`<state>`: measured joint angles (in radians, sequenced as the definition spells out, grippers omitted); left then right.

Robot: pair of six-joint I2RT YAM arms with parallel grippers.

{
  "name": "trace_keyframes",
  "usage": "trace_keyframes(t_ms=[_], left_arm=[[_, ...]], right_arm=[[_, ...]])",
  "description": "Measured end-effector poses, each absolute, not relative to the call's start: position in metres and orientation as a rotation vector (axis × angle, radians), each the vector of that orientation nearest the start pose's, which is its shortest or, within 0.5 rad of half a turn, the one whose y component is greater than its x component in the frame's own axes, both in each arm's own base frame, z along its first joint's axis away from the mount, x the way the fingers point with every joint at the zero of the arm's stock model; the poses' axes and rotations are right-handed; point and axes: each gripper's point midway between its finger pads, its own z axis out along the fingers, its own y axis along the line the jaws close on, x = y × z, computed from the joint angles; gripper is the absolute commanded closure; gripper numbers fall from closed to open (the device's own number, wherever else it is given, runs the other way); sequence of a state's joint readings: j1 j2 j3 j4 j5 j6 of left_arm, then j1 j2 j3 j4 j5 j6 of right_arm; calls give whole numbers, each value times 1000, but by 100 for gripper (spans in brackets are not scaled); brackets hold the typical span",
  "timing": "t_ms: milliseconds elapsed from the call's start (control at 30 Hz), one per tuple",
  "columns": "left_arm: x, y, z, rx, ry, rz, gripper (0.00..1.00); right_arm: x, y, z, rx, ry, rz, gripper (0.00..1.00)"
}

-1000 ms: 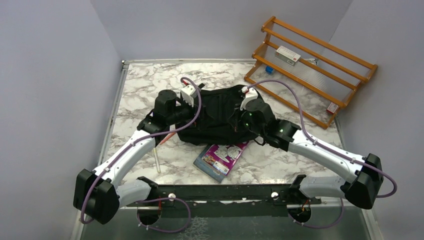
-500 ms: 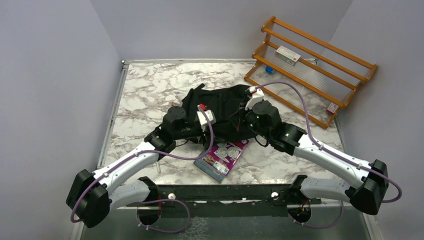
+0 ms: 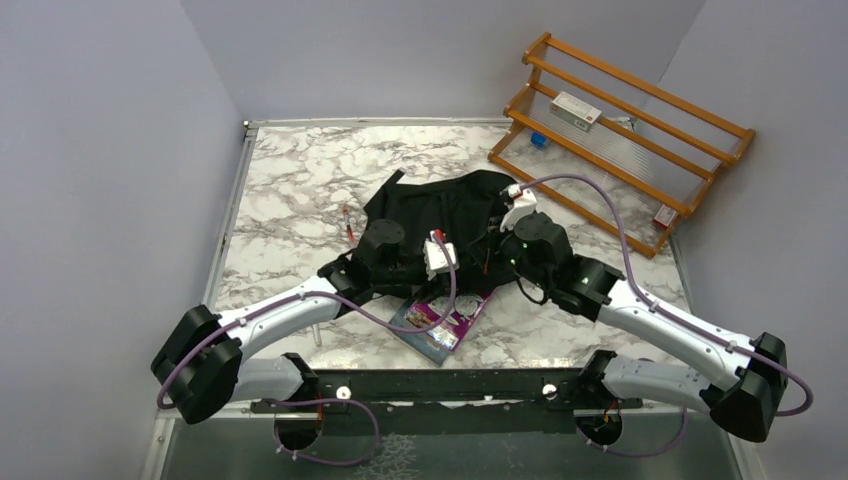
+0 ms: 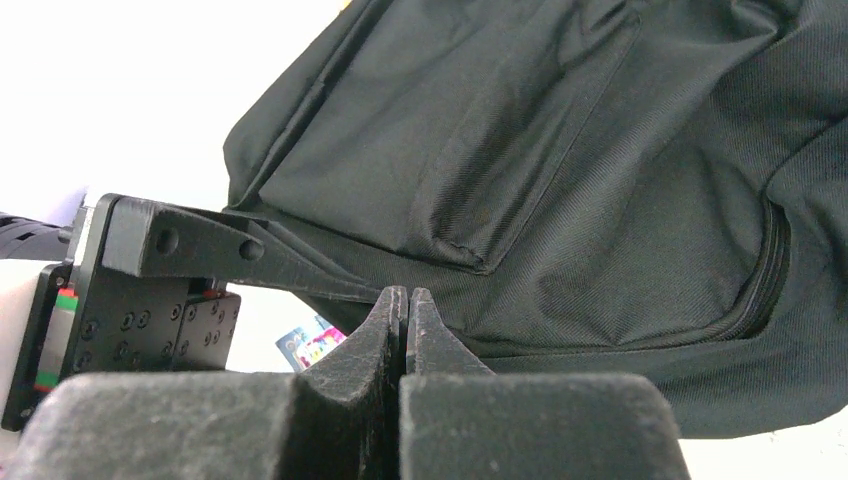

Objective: Pack the student bag
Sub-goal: Unzip the student bag at the center of the board.

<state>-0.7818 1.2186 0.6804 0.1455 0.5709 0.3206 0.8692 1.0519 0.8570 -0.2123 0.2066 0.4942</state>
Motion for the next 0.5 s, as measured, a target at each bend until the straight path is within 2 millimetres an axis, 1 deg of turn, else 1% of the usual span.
trace_keyframes(t_ms=[33, 100, 167, 233, 267, 367, 500], left_arm=[[200, -319, 161, 1359, 1470, -853, 56], [197, -323, 156, 1376, 1480, -840, 62], [194, -328, 149, 1393, 1493, -828, 76], [191, -333, 141, 1413, 1513, -815, 95], [190, -335, 138, 1422, 1519, -809, 100], [184, -342, 127, 1449, 1544, -791, 100], [177, -347, 122, 1454, 1562, -762, 100]], right_arm=[[240, 259, 220, -241, 2025, 675, 99], [237, 255, 216, -239, 2036, 671, 99], [234, 251, 211, -235, 2048, 668, 99], [230, 247, 204, -231, 2069, 660, 99], [228, 245, 201, -227, 2081, 657, 99], [224, 241, 191, -213, 2116, 647, 99], [222, 233, 184, -173, 2149, 609, 99]])
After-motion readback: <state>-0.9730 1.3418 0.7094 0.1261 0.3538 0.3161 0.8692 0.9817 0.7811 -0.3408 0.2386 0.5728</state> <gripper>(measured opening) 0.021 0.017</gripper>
